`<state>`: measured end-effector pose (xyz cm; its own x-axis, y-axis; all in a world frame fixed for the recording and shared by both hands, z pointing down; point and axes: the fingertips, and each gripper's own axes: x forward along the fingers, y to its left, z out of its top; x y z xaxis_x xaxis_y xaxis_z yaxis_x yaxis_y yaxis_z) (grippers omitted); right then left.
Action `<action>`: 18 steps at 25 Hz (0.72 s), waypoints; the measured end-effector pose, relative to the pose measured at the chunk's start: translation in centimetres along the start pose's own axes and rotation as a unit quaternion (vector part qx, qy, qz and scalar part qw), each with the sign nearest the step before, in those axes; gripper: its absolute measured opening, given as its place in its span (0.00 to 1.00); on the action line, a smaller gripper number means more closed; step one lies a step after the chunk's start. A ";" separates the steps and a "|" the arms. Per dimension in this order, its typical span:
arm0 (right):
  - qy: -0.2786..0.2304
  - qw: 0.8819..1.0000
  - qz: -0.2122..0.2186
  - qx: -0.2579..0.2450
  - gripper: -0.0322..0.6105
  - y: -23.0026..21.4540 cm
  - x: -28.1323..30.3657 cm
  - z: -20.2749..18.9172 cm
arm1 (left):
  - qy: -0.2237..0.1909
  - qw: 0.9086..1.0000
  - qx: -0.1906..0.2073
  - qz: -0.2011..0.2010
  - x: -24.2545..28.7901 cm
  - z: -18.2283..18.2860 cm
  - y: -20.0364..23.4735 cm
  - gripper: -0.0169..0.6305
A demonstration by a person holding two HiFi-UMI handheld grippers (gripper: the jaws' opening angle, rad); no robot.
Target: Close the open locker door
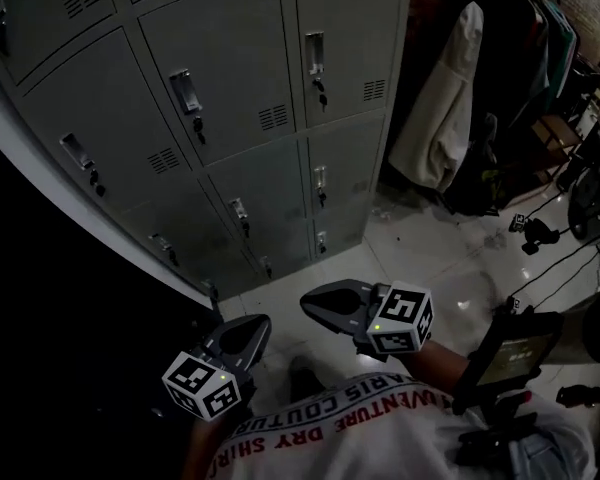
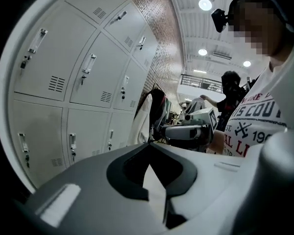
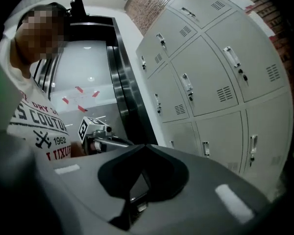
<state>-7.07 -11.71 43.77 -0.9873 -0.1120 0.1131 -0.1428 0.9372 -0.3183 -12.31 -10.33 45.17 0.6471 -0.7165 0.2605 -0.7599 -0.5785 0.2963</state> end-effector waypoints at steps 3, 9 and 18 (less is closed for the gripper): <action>0.000 1.000 0.009 0.011 0.01 4.0 -5.1 -2.5 | -0.002 1.000 0.011 0.002 -0.4 -1.6 -6.4 0.03; 0.014 0.999 0.034 0.010 0.03 9.7 -11.6 -4.9 | 0.000 1.000 0.022 0.005 -1.3 -3.3 -14.8 0.03; 0.003 0.999 0.045 -0.005 0.04 14.1 -15.0 -5.0 | -0.001 0.999 0.044 -0.001 -2.3 -3.5 -20.5 0.03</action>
<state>6.05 4.84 42.32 -0.9956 -0.0260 0.0906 -0.0537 0.9464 -0.3184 1.99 4.55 41.66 0.6483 -0.7163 0.2583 -0.7614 -0.6117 0.2146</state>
